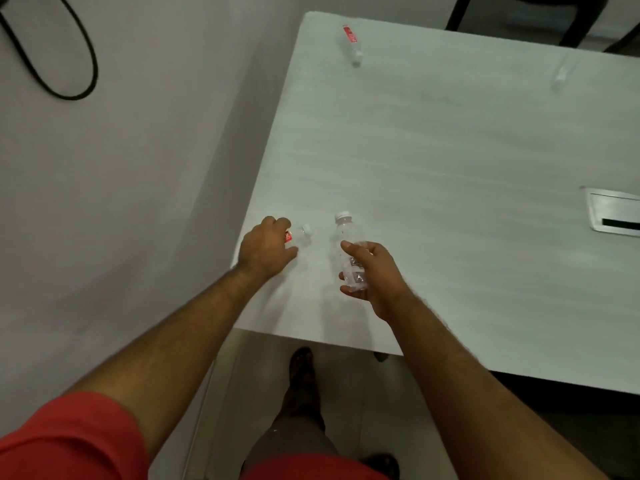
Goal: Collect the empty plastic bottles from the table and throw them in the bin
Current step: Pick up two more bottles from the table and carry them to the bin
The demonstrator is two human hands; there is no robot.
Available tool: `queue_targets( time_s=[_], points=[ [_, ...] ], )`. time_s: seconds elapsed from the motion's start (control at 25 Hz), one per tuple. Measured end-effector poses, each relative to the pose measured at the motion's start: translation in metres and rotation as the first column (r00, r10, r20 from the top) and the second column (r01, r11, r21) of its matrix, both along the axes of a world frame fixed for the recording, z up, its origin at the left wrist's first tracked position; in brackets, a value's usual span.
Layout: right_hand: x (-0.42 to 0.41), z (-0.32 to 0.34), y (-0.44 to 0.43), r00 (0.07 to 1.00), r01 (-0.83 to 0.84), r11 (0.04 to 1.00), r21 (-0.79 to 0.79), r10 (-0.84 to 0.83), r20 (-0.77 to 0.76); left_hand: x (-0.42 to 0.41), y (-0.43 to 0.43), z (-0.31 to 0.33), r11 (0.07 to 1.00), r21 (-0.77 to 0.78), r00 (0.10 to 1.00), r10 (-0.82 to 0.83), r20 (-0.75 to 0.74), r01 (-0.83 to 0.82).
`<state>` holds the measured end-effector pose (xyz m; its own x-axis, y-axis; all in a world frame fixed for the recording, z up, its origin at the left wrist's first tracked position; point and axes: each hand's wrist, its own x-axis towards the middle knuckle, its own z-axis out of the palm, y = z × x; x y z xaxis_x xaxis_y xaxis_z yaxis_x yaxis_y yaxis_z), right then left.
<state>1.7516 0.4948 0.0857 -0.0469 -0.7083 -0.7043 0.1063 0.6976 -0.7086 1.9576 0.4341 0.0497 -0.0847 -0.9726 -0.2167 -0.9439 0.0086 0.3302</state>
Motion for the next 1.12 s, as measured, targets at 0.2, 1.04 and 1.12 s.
queue_targets(
  time_s=[0.2,1.04,1.12],
  points=[
    [-0.087,0.04,0.05,0.943,0.321,0.933,-0.165,-0.331,-0.034,-0.12,0.036,0.056,0.946,0.322,0.709,0.246,-0.661,-0.029],
    [-0.605,0.133,0.451,0.511,0.785,0.401,-0.472,-0.85,0.126,-0.733,0.367,0.19,0.703,0.298,0.429,-0.011,-0.903,0.646],
    [-0.662,0.126,0.463,0.46,0.808,0.37,-0.458,-0.882,0.1,-0.799,0.375,0.182,0.659,0.33,0.426,0.015,-0.904,0.676]
  ],
)
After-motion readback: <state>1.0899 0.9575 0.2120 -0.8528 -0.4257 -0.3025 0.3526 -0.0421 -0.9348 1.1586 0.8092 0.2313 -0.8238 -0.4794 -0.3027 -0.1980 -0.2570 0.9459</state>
